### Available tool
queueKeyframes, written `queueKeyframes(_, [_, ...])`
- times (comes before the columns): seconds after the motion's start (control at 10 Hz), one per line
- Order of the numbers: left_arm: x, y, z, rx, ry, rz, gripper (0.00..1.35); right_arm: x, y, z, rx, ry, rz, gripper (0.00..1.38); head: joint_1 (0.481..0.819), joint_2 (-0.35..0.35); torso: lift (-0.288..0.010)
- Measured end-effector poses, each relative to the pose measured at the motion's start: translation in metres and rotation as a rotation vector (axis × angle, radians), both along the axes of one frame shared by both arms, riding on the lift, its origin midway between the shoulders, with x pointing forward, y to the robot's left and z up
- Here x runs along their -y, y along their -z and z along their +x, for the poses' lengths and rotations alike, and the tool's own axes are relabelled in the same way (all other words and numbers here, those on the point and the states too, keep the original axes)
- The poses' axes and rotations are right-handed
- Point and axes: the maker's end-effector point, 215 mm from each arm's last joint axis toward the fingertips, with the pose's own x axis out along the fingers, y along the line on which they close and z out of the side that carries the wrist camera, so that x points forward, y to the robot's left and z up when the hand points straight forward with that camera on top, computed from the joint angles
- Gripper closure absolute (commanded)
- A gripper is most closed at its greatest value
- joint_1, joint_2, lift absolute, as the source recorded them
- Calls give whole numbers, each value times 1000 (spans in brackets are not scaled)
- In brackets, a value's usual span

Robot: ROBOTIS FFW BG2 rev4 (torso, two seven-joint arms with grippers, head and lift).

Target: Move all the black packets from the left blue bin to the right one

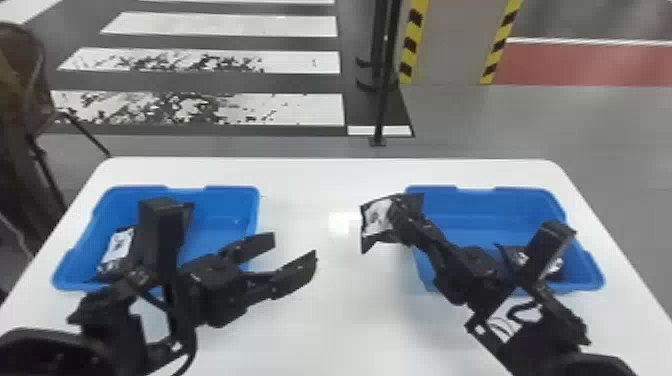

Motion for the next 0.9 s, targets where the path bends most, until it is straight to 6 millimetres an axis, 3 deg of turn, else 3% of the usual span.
queueKeyframes(0.2, [-43, -26, -3, 59, -103, 15, 159, 61, 21, 26, -10, 104, -99, 1273, 695, -37, -140])
queueKeyframes(0.4, [-72, -41, -6, 95, -163, 39, 160, 134, 37, 41, -18, 232, -204, 1234, 695, -79, -140])
queueKeyframes(0.6, [-99, -46, -8, 107, -220, 64, 160, 173, 53, 44, -48, 303, -234, 418, 695, -105, -140])
queueKeyframes(0.7, [-111, -48, -9, 112, -245, 77, 157, 179, 56, 42, -48, 317, -243, 133, 695, -100, -140])
queueKeyframes(0.9, [-132, -46, -8, 112, -286, 113, 156, 183, 43, 23, 10, 359, -299, 119, 695, -85, -140])
